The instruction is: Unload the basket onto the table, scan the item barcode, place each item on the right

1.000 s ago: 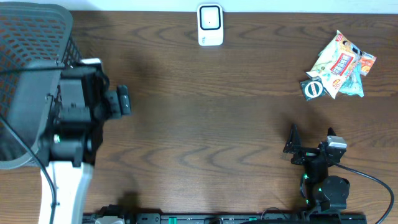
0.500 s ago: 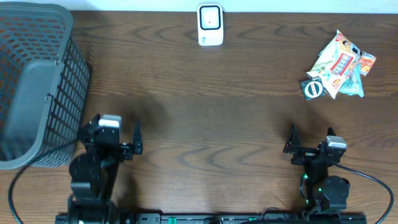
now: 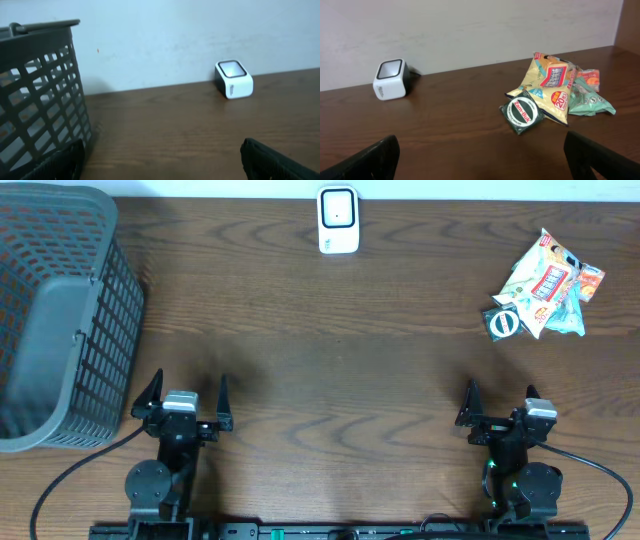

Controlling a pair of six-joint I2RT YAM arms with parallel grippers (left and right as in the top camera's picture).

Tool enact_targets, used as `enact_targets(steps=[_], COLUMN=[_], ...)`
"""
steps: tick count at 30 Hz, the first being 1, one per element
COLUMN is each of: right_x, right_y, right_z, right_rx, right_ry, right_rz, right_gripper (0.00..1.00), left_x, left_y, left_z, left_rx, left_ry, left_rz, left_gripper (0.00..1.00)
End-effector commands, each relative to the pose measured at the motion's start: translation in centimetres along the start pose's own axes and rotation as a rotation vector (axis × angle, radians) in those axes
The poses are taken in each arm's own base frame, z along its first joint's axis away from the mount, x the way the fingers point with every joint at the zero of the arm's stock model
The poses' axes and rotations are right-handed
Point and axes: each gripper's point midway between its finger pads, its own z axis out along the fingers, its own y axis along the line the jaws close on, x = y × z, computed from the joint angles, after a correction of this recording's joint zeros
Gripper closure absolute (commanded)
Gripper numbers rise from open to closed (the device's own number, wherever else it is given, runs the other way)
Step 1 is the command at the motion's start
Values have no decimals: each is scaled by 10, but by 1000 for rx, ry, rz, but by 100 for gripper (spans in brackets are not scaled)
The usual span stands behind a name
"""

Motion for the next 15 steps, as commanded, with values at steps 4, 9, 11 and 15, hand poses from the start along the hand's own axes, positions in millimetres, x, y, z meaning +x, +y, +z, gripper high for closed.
enact_targets(steps=[4,9,11,15], right_x=[0,0,0,0], right_y=[-1,-1,-1,-1], right_z=[0,0,0,0], right_rx=[2,3,3,3], right_ry=[-2,-2,-2,-2], right_rz=[-11,-11,-11,-11], right_gripper=[1,1,1,1], left_x=[-10,-12,-12,5], left_y=[3,5,7,8], left_z=[-4,-5,-5,-3], left_rx=[-26,-36,-51,-58], left_ry=[-112,-147,-145,-77], left_rz=[18,19,18,14], left_gripper=[3,2,2,2])
